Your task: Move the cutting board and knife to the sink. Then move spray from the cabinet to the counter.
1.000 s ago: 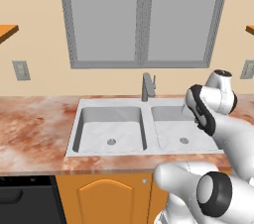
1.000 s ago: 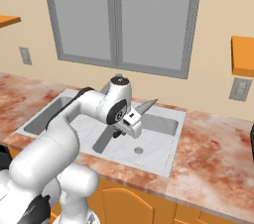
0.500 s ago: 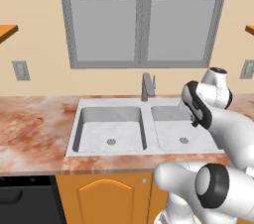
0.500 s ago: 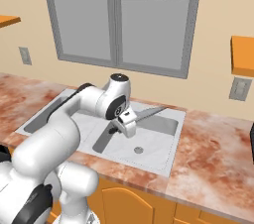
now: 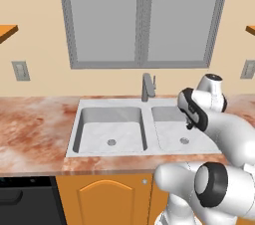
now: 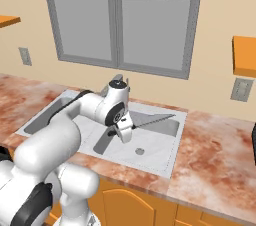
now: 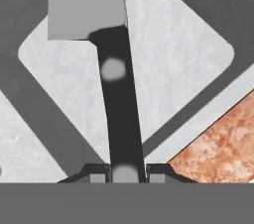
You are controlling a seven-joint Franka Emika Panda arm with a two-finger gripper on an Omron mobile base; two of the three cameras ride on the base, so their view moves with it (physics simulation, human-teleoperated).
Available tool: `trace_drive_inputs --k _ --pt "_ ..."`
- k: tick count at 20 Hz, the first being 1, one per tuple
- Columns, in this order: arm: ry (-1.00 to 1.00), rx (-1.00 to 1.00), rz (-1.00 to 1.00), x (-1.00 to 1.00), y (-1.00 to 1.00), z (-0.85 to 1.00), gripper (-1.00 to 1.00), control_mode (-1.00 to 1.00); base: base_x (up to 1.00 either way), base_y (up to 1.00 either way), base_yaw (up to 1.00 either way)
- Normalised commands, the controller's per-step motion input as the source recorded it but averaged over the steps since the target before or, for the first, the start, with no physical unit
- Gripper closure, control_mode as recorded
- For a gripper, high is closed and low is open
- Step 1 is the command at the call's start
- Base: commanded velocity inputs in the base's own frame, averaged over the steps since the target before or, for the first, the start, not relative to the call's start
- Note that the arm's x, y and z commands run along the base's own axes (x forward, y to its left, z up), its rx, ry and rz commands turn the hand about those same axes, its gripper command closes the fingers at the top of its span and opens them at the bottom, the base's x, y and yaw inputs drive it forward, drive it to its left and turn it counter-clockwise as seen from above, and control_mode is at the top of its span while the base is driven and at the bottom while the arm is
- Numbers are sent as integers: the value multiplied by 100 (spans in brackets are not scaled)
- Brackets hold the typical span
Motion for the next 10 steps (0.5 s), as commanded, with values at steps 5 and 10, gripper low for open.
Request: trace_drive_inputs --k 5,10 --pt "-3 0 -11 33 0 -33 100 -100 0 0 0" --pt "-2 0 -3 41 -6 -24 100 -100 0 0 0"
